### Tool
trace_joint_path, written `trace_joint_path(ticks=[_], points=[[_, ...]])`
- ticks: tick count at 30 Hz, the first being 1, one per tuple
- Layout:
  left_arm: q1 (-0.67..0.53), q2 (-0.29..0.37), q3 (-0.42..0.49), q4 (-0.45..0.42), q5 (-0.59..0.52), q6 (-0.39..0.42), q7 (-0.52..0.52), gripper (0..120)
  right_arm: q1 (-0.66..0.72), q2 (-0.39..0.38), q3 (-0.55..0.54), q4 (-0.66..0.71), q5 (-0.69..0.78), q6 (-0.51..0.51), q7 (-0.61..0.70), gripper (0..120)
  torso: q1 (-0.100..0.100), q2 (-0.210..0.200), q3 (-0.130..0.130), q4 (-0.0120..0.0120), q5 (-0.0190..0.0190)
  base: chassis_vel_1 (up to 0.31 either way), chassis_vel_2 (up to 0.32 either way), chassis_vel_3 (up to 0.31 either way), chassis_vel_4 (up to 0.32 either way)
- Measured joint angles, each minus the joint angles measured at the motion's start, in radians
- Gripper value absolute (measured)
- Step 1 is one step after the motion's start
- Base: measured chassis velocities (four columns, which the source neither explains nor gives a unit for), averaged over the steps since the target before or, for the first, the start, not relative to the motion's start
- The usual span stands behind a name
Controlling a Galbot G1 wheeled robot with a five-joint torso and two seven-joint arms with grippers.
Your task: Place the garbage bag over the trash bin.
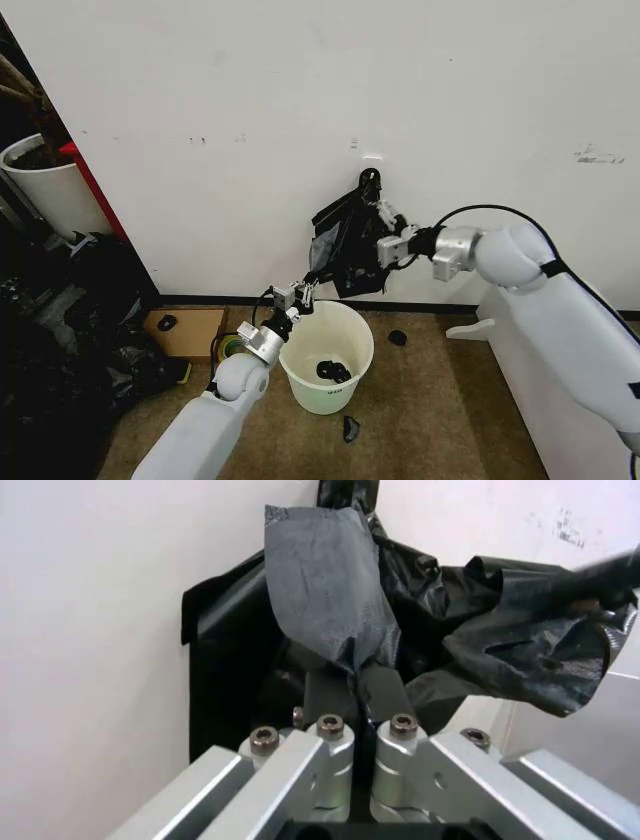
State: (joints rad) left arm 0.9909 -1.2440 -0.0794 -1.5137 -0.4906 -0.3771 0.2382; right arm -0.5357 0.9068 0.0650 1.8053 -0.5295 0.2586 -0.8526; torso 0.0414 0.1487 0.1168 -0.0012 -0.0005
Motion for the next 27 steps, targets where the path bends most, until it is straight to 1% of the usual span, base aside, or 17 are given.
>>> trace_joint_path(ticks=[3, 6, 11, 20, 22, 24, 25, 27], points=[[0.001, -0.001, 0.0, 0.003, 0.0, -0.001, -0.003, 0, 0.014, 0.039, -0.008, -0.019, -0.089, 0.039, -0.014, 100, 0.0, 0.0, 0.0, 0.0002, 0.0, 0.0, 0.0, 0.0, 0.0], [0.002, -0.001, -0.001, 0.004, 0.001, -0.001, -0.006, 0, 0.027, 0.057, -0.008, -0.04, -0.169, 0.075, -0.022, 100, 0.0, 0.0, 0.0, 0.0001, 0.0, 0.0, 0.0, 0.0, 0.0], [0.003, 0.0, -0.002, 0.006, 0.001, -0.001, -0.008, 0, 0.03, 0.056, 0.002, -0.046, -0.196, 0.093, -0.043, 100, 0.0, 0.0, 0.0, 0.0, 0.0, 0.0, 0.0, 0.0, 0.0], [0.003, -0.004, 0.0, 0.009, 0.007, -0.001, -0.011, 0, -0.005, 0.029, 0.026, -0.039, -0.183, 0.112, -0.101, 99, 0.0, 0.0, 0.0, -0.0002, 0.0002, 0.0, 0.0, 0.0, 0.0], [0.005, -0.005, 0.0, 0.009, 0.009, 0.0, -0.013, 0, -0.013, 0.027, 0.031, -0.04, -0.193, 0.121, -0.11, 95, 0.0, 0.0, 0.0, -0.0001, 0.0002, 0.0, 0.0, 0.0, 0.0], [0.008, -0.005, 0.0, 0.008, 0.011, 0.0, -0.014, 0, -0.018, 0.029, 0.037, -0.04, -0.212, 0.136, -0.116, 85, 0.0, 0.0, 0.0, 0.0001, 0.0001, 0.0, 0.0, 0.0, 0.0], [0.008, -0.005, 0.0, 0.008, 0.011, 0.0, -0.014, 0, -0.018, 0.029, 0.037, -0.04, -0.212, 0.136, -0.116, 85, 0.0, 0.0, 0.0, 0.0001, 0.0001, 0.0, 0.0, 0.0, 0.0], [0.012, -0.004, 0.0, 0.005, 0.013, 0.0, -0.015, 0, -0.024, 0.028, 0.04, -0.04, -0.222, 0.143, -0.119, 79, 0.0, 0.0, 0.0, 0.0001, 0.0001, 0.0, 0.0, 0.0, 0.0]])
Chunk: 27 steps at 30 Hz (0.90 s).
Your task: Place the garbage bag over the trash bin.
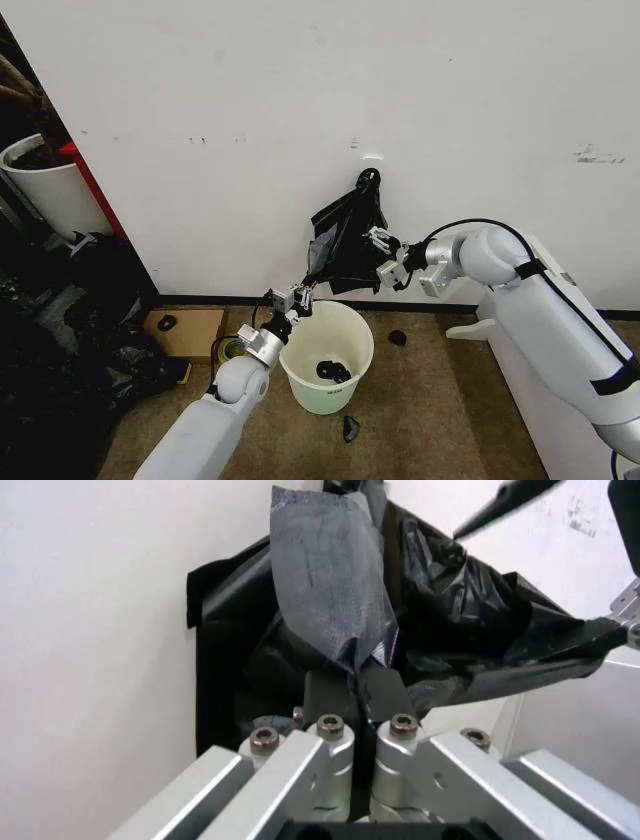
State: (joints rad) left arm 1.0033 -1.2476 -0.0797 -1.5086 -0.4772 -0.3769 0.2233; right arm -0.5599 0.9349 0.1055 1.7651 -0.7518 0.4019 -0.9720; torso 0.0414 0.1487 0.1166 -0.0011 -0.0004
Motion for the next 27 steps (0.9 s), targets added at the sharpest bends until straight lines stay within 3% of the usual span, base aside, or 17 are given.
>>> trace_joint_path(ticks=[8, 21, 27], points=[[0.017, 0.006, -0.007, -0.007, 0.008, 0.0, -0.002, 0, -0.022, -0.018, 0.014, 0.009, -0.029, 0.023, -0.023, 58, 0.0, 0.0, 0.0, -0.0001, 0.0, 0.0, 0.0, 0.0, 0.0], [0.013, 0.006, -0.002, -0.008, 0.012, 0.0, -0.005, 0, -0.043, -0.038, 0.032, 0.015, -0.016, 0.028, -0.033, 67, 0.0, 0.0, 0.0, -0.0001, 0.0, 0.0, 0.0, 0.0, 0.0], [0.008, 0.006, -0.001, -0.001, 0.012, 0.0, -0.007, 0, -0.044, -0.033, 0.033, 0.005, -0.02, 0.028, -0.041, 43, 0.0, 0.0, 0.0, 0.0, 0.0, 0.0, 0.0, 0.0, 0.0]])
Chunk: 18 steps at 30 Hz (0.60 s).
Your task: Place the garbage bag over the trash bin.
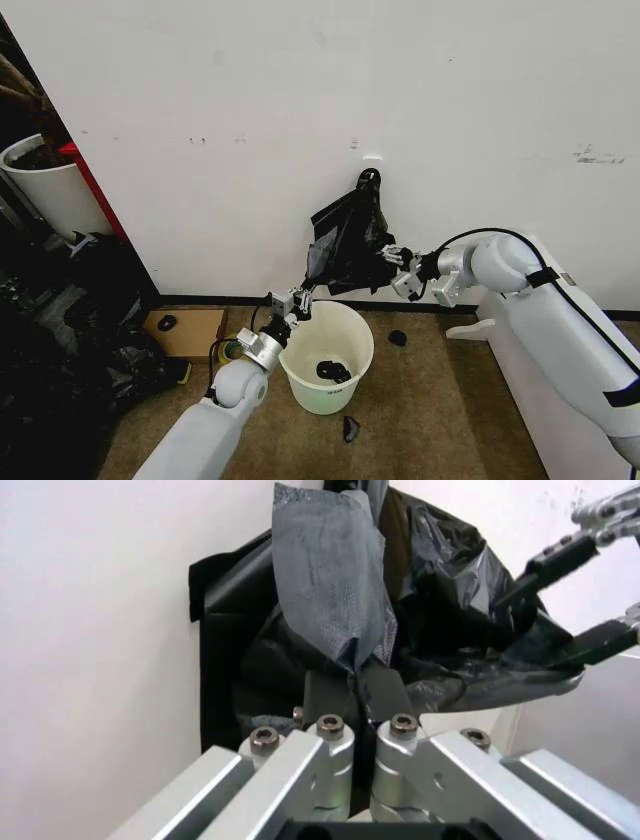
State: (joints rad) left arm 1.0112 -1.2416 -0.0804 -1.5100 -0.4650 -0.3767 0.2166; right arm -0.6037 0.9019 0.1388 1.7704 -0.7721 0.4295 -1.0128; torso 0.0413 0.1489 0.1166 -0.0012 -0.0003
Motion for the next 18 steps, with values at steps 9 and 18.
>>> trace_joint_path(ticks=[9, 18], points=[[-0.002, -0.002, 0.001, 0.004, -0.001, 0.0, -0.001, 0, 0.001, 0.0, 0.004, -0.003, 0.0, 0.0, -0.015, 15, 0.0, 0.0, 0.0, 0.0, 0.0, 0.0, 0.0, 0.0, 0.0], [-0.002, -0.001, 0.0, 0.002, -0.001, 0.0, -0.002, 0, -0.024, -0.003, 0.033, -0.014, 0.04, -0.008, 0.048, 0, 0.0, 0.0, 0.0, -0.0001, 0.0, 0.0, 0.0, 0.0, 0.0]])
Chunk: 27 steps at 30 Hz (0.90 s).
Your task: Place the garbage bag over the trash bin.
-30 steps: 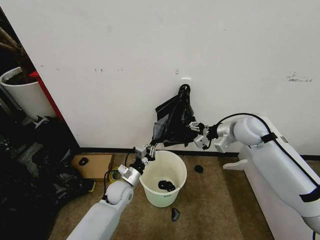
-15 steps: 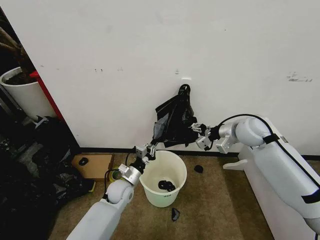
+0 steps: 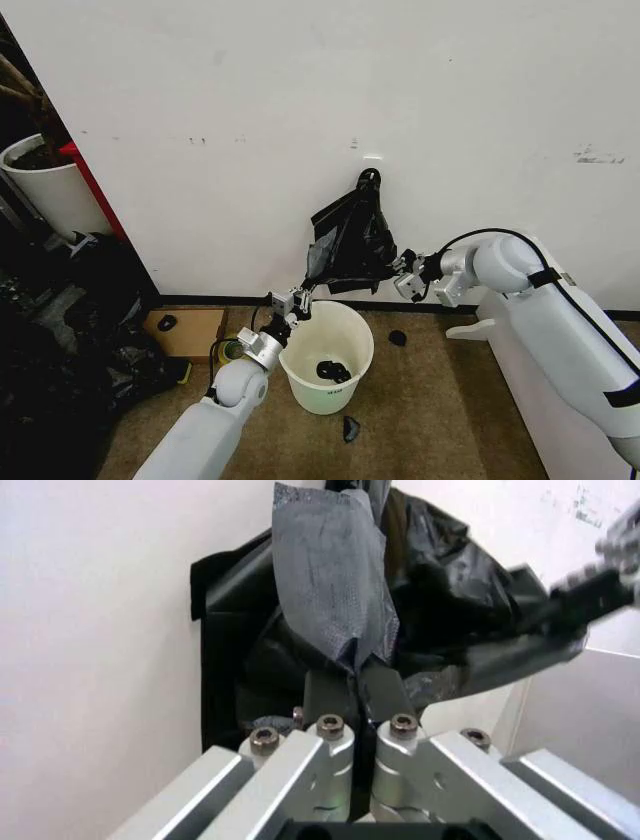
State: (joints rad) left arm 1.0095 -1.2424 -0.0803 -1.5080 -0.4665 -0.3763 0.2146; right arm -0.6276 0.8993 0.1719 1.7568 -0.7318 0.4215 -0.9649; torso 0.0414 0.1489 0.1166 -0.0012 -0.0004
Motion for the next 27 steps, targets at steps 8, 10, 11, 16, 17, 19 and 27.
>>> trace_joint_path(ticks=[8, 10, 11, 16, 17, 19, 27], points=[[0.002, 0.004, -0.013, -0.009, -0.005, -0.001, -0.006, 0, -0.166, -0.022, -0.069, -0.031, 0.672, -0.254, 0.613, 0, 0.0, 0.0, 0.0, -0.0002, 0.0, 0.0, 0.0, 0.0, 0.0], [0.002, 0.003, -0.017, -0.011, -0.008, -0.003, -0.014, 0, -0.239, 0.009, -0.105, -0.014, 0.917, -0.306, 0.844, 0, 0.0, 0.0, 0.0, -0.0002, 0.0003, 0.0, 0.0, 0.0, 0.0], [0.002, 0.003, -0.018, -0.013, -0.01, -0.004, -0.017, 0, -0.264, 0.026, -0.114, -0.005, 1.005, -0.315, 0.916, 0, 0.0, 0.0, 0.0, 0.0, 0.0001, 0.0, 0.0, 0.0, 0.0], [0.013, -0.003, -0.026, -0.031, -0.028, -0.014, -0.037, 0, -0.365, 0.13, -0.103, 0.023, 1.347, -0.239, 1.053, 0, 0.0, 0.0, 0.0, 0.0001, 0.0001, 0.0, 0.0, 0.0, 0.0], [0.02, -0.004, -0.029, -0.038, -0.032, -0.017, -0.041, 0, -0.39, 0.155, -0.093, 0.027, 1.403, -0.196, 1.048, 0, 0.0, 0.0, 0.0, 0.0, 0.0, 0.0, 0.0, 0.0, 0.0], [0.036, -0.01, -0.034, -0.055, -0.045, -0.019, -0.05, 0, -0.443, 0.197, -0.074, 0.04, 1.49, -0.111, 0.993, 0, 0.0, 0.0, 0.0, 0.0001, -0.0003, 0.0, 0.0, 0.0, 0.0], [0.107, -0.026, -0.046, -0.147, -0.084, -0.023, -0.071, 0, -0.625, 0.298, -0.03, 0.165, 1.649, 0.059, 0.803, 0, 0.0, 0.0, 0.0, -0.0001, -0.0001, 0.0, 0.0, 0.0, 0.0]])
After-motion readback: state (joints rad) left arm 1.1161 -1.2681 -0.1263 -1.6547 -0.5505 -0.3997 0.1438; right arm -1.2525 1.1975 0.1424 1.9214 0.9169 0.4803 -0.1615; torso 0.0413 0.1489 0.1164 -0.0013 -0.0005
